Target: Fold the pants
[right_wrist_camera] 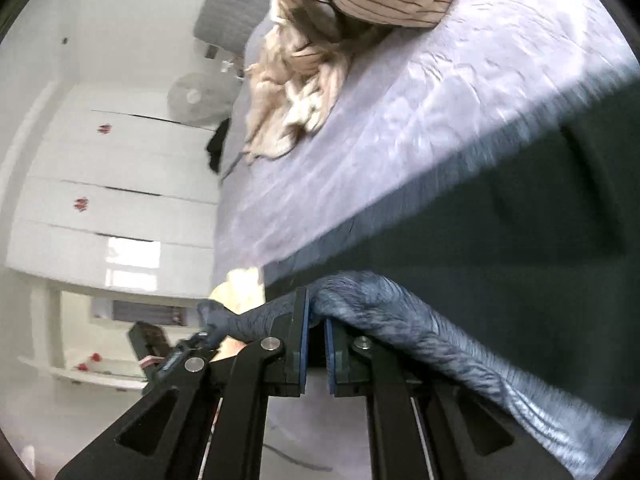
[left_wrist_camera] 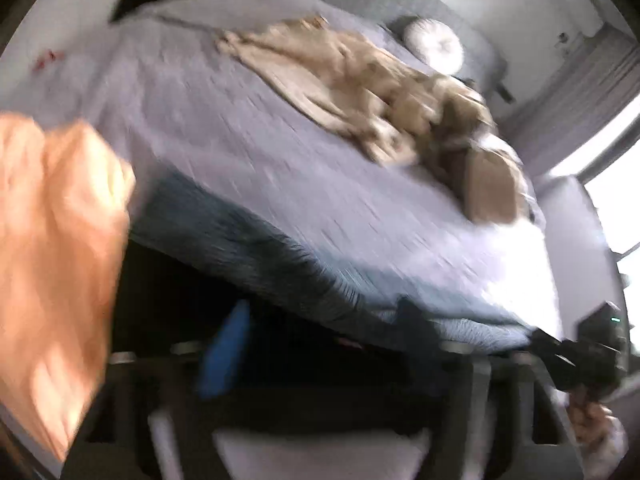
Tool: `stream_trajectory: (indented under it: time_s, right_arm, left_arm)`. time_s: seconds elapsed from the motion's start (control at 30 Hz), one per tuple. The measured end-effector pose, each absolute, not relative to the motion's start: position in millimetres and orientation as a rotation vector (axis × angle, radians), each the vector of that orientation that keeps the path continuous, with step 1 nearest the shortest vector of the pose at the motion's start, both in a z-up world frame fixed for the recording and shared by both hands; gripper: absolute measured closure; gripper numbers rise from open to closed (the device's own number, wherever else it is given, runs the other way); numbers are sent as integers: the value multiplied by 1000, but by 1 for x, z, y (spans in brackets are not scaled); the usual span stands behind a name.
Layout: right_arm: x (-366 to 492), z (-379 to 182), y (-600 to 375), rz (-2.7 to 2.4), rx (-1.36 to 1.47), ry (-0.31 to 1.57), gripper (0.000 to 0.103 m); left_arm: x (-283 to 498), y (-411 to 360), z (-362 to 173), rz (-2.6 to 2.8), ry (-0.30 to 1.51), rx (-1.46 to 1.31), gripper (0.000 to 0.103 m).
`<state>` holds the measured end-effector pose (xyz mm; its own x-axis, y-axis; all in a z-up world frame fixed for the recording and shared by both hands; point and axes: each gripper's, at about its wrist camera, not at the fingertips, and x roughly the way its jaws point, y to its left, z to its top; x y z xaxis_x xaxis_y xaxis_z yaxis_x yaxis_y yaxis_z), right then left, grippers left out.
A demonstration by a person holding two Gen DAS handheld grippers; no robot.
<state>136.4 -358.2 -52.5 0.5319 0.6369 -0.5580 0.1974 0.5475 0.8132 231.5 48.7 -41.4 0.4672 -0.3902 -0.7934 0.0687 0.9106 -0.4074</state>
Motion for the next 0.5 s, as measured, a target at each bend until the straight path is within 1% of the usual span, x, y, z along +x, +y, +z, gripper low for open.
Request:
stream_trajectory:
  time_s: [0.1,0.2,0.27,0.3,0.33,0.37,0.4,0.43,0.5]
  right_arm:
    - [182,-91,-365,278,978,1065,95]
    - [206,-136,-367,180,975,1144,93]
    - [210,-151,-366,141,1008,1176,92]
    - [207,-147,-363,139,1013,1168,85]
    - [204,-140,-362,158,1007,1163,66]
    - [199,-132,-360,177,998,1157,53]
    - [185,-115,-361,202,992,1135,34]
    - [175,-103,-363,214,993,1112,32]
    - [142,-79,-377,213,993,1063,32]
  left_arm:
    - [274,52,-76,-214,1104,-305,20]
    - [282,55,-98,-158,1150,-213,20]
    - [279,52,-98,-169,1172,-171,20]
    - [274,49,-95,-186,1177,-153,20]
    - [268,44,-91,-210,1180,-120,20]
    - [260,37,-87,-240,1180,-87,20]
    - [251,28,-80,-286,1178,-60,20]
    - [241,15,-75,-348,1184,-33,20]
    - [224,-14,-69,-467,1208,3,20]
